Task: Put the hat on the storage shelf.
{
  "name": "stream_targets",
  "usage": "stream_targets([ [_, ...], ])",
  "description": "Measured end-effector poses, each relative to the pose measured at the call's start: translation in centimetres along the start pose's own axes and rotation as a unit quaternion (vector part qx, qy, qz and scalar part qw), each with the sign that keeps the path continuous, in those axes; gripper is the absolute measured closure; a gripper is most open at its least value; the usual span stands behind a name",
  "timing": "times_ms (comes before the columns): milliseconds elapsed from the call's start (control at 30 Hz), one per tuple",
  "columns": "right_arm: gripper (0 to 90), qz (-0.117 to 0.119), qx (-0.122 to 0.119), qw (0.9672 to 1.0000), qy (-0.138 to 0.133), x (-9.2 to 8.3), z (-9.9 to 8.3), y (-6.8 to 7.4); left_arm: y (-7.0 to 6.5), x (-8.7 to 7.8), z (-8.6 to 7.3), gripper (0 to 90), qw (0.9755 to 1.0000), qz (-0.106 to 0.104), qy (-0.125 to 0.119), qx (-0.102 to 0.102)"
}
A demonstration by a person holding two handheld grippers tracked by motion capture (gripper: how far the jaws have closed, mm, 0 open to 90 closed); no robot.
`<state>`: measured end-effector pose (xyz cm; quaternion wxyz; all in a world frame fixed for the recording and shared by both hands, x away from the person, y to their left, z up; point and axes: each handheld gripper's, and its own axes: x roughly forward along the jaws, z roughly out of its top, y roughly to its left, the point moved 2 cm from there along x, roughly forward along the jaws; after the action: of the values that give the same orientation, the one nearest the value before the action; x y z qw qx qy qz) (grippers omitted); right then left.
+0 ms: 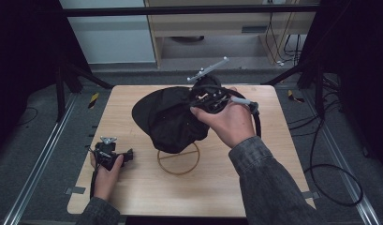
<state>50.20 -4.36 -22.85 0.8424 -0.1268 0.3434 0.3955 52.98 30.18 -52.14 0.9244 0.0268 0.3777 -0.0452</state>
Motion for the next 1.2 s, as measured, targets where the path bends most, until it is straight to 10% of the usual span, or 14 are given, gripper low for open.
stream_targets([
  [1200, 86.6, -0.003, -0.015, 0.9994, 0.029, 0.7, -2.2, 1.1, -0.1, 0.1, 0.0, 0.0, 1.0000, 0.000, -0.001, -0.001],
])
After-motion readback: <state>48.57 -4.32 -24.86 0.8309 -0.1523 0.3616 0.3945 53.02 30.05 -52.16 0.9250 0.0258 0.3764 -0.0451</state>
